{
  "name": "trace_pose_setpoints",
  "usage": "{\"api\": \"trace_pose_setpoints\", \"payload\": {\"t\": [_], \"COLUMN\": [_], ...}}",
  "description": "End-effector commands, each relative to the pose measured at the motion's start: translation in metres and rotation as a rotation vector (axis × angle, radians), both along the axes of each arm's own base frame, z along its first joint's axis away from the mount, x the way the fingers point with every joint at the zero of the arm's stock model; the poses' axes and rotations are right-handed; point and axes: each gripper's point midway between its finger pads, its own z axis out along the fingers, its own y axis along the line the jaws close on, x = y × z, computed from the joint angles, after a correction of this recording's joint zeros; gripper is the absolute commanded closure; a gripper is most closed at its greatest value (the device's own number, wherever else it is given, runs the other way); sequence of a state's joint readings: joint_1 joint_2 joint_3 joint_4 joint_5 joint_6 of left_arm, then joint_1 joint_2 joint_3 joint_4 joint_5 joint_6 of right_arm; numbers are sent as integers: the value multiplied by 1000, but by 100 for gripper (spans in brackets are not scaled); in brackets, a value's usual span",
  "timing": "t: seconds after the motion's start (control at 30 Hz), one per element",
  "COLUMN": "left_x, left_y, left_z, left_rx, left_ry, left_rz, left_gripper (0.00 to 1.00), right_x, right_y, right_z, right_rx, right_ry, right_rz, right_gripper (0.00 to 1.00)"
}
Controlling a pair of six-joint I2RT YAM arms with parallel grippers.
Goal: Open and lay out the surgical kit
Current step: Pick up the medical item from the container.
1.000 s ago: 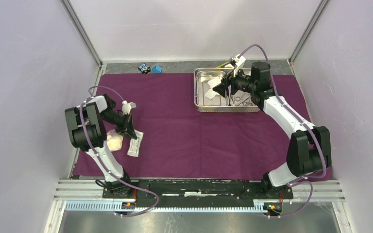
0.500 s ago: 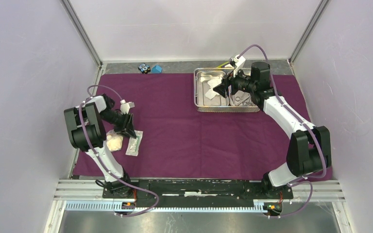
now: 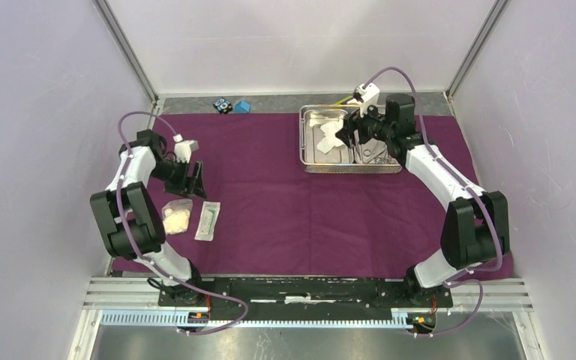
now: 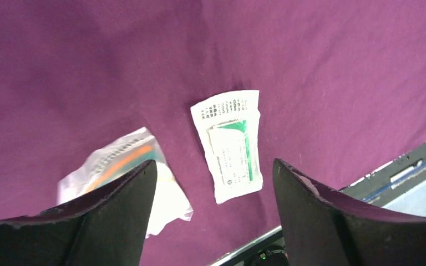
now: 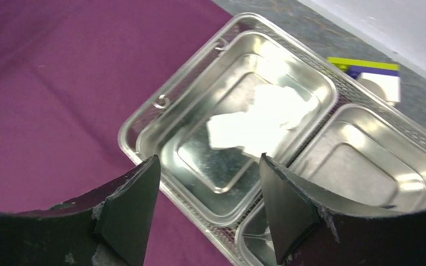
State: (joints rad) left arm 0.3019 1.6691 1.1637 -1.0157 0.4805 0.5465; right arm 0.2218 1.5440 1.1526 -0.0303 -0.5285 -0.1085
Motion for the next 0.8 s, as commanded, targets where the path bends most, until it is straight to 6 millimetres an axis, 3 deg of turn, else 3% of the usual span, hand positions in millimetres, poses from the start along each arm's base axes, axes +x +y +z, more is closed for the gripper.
{"api": "trace_pose_setpoints", "payload": {"t": [0.0, 0.13, 0.23, 0.43, 0.6, 0.77], "left_x": [38, 58, 67, 75, 79, 81], "left_y": [8, -2, -16, -52, -75, -85], "left_z": [55, 89, 104, 111, 113, 112], "left_rx": [46, 16, -21, -66, -87, -91], "left_ry": [-238, -385, -442, -492, -531, -523], "left_rz": [51, 76, 83, 43, 6, -22], "left_gripper": [15, 6, 0, 0, 0, 0], "right_x": [34, 62, 81, 110, 121, 125], "right_y": [-13, -3, 7, 18, 20, 17], "right_z": [1, -18, -32, -75, -106, -126], "right_rx": [-145, -266, -332, -416, -431, -453], "right_ry": [-52, -56, -49, 30, 83, 123], "right_rz": [-108, -118, -96, -58, -66, -80], "right_gripper": [27, 25, 21, 14, 11, 9]}}
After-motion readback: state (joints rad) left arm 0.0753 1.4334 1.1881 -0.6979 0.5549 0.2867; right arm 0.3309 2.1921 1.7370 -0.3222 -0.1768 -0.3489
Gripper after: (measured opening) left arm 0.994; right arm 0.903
